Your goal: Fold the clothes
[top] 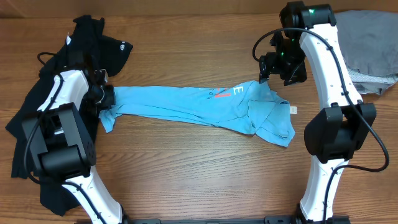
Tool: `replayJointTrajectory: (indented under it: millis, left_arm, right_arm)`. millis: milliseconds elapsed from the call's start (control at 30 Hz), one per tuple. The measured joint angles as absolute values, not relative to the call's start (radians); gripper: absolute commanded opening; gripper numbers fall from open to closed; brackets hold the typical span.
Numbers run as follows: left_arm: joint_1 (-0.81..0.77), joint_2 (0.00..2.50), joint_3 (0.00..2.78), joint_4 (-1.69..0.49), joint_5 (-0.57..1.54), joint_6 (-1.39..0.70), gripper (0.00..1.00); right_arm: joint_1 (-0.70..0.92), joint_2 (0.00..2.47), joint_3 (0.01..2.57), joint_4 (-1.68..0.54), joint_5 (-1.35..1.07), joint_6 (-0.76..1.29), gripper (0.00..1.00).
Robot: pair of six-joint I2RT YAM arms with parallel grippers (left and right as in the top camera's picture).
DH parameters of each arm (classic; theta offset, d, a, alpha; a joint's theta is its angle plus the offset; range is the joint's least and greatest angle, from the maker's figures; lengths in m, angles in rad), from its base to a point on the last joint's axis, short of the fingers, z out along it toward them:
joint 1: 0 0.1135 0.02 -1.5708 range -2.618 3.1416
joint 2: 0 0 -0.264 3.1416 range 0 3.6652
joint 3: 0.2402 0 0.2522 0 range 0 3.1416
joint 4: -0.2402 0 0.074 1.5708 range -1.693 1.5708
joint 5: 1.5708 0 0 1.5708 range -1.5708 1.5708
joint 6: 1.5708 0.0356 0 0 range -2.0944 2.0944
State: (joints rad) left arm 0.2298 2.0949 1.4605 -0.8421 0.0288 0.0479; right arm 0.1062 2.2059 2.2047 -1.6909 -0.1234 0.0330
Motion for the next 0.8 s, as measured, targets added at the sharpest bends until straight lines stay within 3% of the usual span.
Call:
replayJointTrajectory:
  millis: [400,500,567,600,633,667,700,800]
  left_arm:
    - [0.229,2.087,1.482,-0.970,0.063,0.044,0.04]
    - [0.229,2.054,1.504,-1.045,0.065,0.044,0.04]
    - [0.229,2.027,1.539,-1.098,0.064,0.044,0.04]
    - [0.229,2.003,1.565,-1.123,0.063,0.044,0.04]
    - [0.229,1.988,1.597,-1.158,0.062,0.045,0.04]
    - [0.229,1.976,1.621,-1.181,0.059,0.046,0.04]
    - [0.229,1.962,1.649,-1.206,0.057,0.049,0.04]
    - [0.229,1.938,1.719,-1.262,0.044,0.053,0.04]
  right_arm:
    - [0.107,2.206,2.205,-1.694,-0.124,0.033,0.80]
    - [0.106,2.206,2.196,-1.686,-0.130,0.034,0.76]
    - [0.106,2.206,2.175,-1.671,-0.147,0.035,0.66]
    - [0.106,2.206,2.159,-1.659,-0.162,0.036,0.51]
    - [0.106,2.206,2.146,-1.651,-0.177,0.037,0.24]
    - [0.106,2.206,2.128,-1.637,-0.198,0.037,0.08]
    - [0.106,2.206,2.112,-1.622,-0.217,0.033,0.04]
    - [0.107,2.206,2.053,-1.573,-0.281,0.031,0.04]
